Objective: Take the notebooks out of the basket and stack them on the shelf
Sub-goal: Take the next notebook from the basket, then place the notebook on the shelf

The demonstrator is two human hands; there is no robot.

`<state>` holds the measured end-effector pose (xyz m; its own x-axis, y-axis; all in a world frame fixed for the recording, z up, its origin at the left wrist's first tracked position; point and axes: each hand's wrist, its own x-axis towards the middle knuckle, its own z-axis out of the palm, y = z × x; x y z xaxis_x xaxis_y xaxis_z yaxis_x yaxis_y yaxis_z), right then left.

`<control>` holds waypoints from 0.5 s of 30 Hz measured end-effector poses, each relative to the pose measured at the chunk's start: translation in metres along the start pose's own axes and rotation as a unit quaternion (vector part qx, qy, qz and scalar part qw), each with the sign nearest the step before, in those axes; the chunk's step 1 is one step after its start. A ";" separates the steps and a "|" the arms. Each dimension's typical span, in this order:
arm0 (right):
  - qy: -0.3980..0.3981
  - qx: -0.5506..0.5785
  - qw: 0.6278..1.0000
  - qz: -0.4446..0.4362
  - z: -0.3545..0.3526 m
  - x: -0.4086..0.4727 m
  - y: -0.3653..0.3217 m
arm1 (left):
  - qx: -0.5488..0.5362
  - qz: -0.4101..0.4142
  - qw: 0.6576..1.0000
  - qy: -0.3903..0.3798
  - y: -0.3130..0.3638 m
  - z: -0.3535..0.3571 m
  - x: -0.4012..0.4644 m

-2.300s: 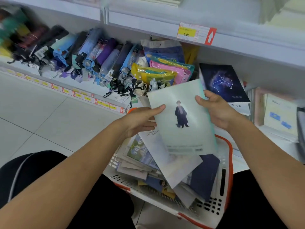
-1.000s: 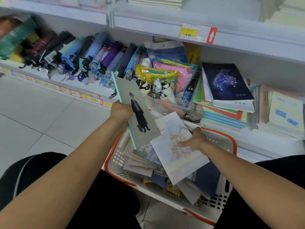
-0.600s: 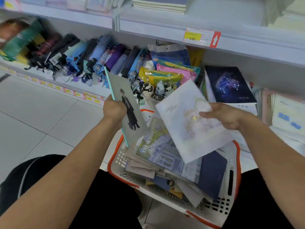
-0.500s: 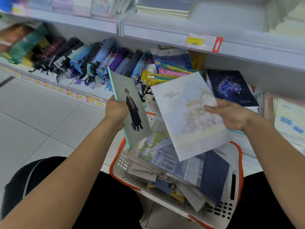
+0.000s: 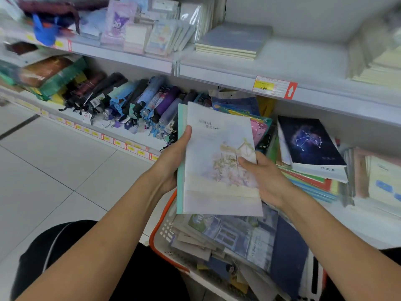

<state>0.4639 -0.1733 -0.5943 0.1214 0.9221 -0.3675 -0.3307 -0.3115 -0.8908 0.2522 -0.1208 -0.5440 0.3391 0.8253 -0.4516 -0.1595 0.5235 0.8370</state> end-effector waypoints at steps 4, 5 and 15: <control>0.070 -0.033 0.991 -0.107 0.009 -0.005 -0.010 | 0.015 0.038 0.999 -0.034 0.000 0.002 -0.003; 0.061 -0.038 0.990 -0.122 0.010 -0.008 -0.014 | 0.021 0.049 0.998 -0.029 0.000 0.003 -0.003; -0.125 -0.036 0.988 -0.082 0.017 -0.054 -0.077 | -0.006 0.165 0.986 0.007 0.046 0.013 -0.008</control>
<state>0.4672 -0.1953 -0.5014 -0.0704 0.9866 -0.1471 -0.2581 -0.1604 -0.9527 0.2541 -0.1066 -0.4982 0.2532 0.9542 -0.1596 -0.2704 0.2282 0.9353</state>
